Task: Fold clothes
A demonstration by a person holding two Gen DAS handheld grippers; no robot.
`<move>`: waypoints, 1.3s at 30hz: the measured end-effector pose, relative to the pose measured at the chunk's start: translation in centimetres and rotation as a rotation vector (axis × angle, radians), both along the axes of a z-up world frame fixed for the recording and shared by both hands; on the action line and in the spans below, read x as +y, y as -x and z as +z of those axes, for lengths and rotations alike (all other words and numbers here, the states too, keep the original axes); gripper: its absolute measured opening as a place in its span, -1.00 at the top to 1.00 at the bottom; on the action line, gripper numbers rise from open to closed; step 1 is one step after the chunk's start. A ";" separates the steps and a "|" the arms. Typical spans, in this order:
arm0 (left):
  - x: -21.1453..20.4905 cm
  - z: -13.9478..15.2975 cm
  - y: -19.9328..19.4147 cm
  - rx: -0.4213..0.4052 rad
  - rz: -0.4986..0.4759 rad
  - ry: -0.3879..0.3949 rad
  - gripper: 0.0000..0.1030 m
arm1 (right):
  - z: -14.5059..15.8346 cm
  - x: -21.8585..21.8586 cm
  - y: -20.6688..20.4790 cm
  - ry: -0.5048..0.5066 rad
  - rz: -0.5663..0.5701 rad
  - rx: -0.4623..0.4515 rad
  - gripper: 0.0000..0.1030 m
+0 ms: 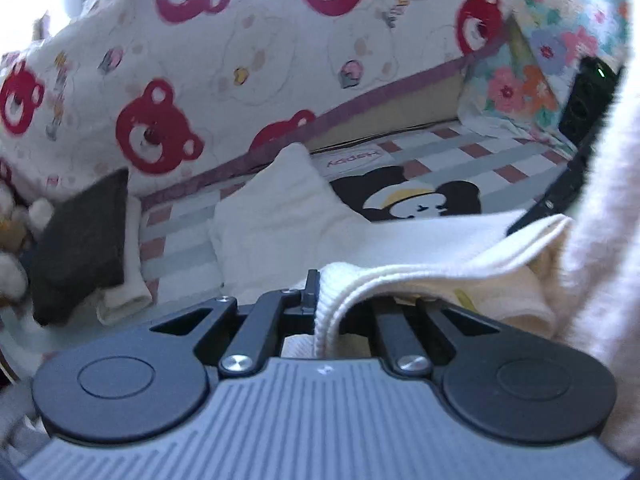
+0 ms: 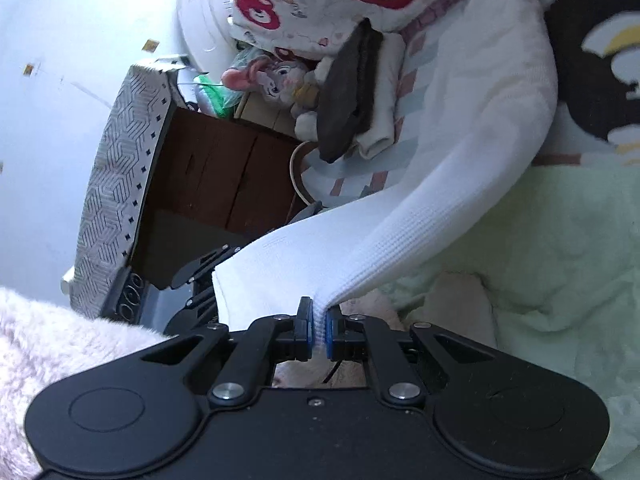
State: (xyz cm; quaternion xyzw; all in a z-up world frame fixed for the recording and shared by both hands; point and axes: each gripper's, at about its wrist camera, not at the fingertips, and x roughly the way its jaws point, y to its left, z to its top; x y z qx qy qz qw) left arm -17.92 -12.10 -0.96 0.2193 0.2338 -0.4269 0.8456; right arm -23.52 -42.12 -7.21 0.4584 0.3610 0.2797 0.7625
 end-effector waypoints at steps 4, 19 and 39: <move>0.4 1.7 1.9 0.014 -0.054 0.001 0.91 | 2.0 -0.6 2.0 -0.019 -0.007 -0.044 0.83; -6.2 -1.8 -8.5 -0.042 0.055 -0.003 0.91 | 0.0 -6.8 -5.8 0.028 -0.147 0.014 0.83; -17.5 -7.7 -29.7 0.028 0.117 0.026 0.90 | -0.9 -14.5 -24.6 0.386 -0.356 -0.058 0.83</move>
